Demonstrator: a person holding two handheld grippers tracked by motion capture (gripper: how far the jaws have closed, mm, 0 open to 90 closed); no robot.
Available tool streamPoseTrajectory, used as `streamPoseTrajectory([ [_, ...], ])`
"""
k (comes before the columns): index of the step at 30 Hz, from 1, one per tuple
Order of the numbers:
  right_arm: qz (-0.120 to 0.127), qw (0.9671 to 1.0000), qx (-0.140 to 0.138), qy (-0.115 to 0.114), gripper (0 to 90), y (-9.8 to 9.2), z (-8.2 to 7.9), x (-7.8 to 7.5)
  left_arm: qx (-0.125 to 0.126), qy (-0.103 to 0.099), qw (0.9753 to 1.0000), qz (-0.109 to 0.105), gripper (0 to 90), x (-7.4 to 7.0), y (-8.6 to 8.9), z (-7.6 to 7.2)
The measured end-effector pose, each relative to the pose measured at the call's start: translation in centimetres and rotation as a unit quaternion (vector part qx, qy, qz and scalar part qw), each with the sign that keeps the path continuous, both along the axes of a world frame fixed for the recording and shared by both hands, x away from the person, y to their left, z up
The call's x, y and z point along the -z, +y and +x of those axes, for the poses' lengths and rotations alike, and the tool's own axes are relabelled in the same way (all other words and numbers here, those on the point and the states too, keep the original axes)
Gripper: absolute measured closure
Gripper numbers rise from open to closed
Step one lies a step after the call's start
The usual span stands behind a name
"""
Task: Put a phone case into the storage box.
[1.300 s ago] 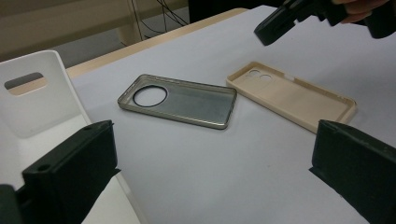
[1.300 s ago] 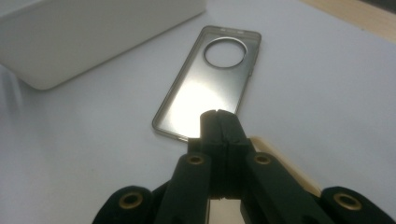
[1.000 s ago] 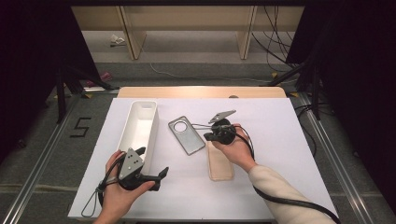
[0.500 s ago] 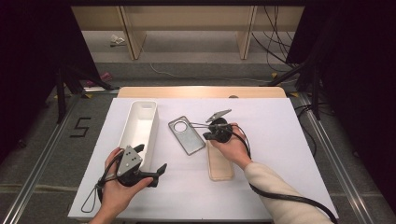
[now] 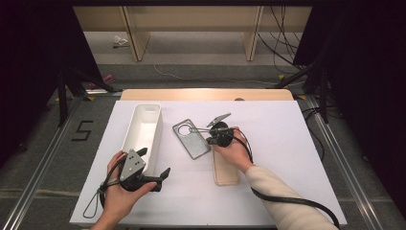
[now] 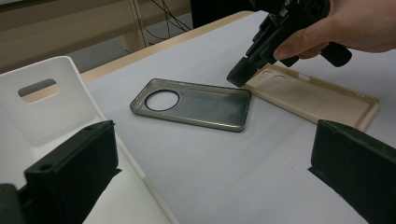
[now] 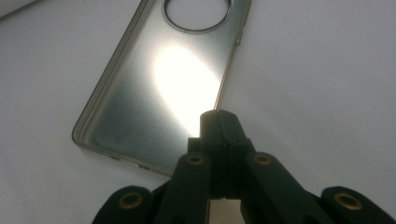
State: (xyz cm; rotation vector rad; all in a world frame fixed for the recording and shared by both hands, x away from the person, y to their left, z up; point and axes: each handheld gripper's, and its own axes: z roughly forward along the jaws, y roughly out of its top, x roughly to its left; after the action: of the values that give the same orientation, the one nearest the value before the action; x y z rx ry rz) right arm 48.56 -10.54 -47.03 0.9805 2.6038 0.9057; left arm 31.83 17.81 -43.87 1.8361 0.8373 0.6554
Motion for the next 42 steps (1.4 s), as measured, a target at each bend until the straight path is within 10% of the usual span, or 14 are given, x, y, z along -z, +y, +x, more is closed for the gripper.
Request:
streamPoseTrajectory([
  [42,-0.012,0.9985,-0.05,0.022,90.0,2.8,-1.9,0.5,0.005,-0.002,1.0,0.008,2.1,0.2,0.3,0.3],
])
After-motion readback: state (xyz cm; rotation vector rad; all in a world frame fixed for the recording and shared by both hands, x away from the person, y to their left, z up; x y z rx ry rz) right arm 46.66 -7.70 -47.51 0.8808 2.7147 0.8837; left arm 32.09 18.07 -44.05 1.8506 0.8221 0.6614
